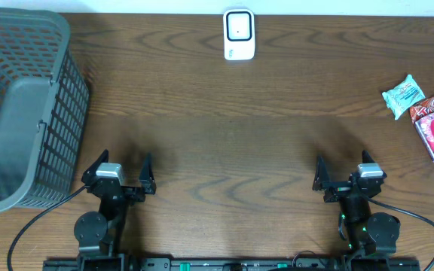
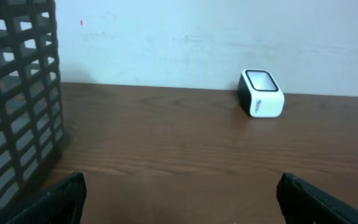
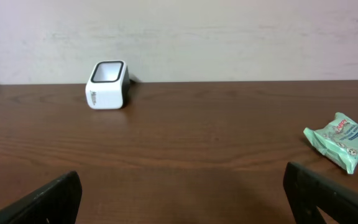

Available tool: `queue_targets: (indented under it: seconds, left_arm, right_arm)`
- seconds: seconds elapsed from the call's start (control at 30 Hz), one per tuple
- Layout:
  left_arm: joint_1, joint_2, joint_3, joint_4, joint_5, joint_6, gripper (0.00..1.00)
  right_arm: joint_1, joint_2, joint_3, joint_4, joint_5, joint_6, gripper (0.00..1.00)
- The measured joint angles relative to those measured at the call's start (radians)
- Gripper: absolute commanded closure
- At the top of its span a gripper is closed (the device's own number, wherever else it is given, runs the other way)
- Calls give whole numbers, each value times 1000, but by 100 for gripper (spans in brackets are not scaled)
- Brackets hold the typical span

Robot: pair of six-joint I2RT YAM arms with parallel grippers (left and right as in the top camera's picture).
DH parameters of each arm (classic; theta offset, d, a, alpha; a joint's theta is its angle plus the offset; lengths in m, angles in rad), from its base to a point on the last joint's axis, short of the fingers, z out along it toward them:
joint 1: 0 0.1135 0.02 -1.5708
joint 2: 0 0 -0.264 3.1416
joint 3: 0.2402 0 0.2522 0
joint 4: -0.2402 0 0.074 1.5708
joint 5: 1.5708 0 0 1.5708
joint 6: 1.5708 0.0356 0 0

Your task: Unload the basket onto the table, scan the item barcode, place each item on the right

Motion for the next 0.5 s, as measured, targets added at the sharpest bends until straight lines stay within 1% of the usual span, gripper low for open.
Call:
queue_targets:
  seconds: [0.1, 0.5]
  left_arm:
    - [6, 0, 8, -25, -3, 6, 2]
    - [7, 0, 11, -33, -4, 34, 2]
  right_arm:
    - [0, 0, 0, 0, 0, 0, 1]
    - [0, 0, 0, 0, 0, 0, 1]
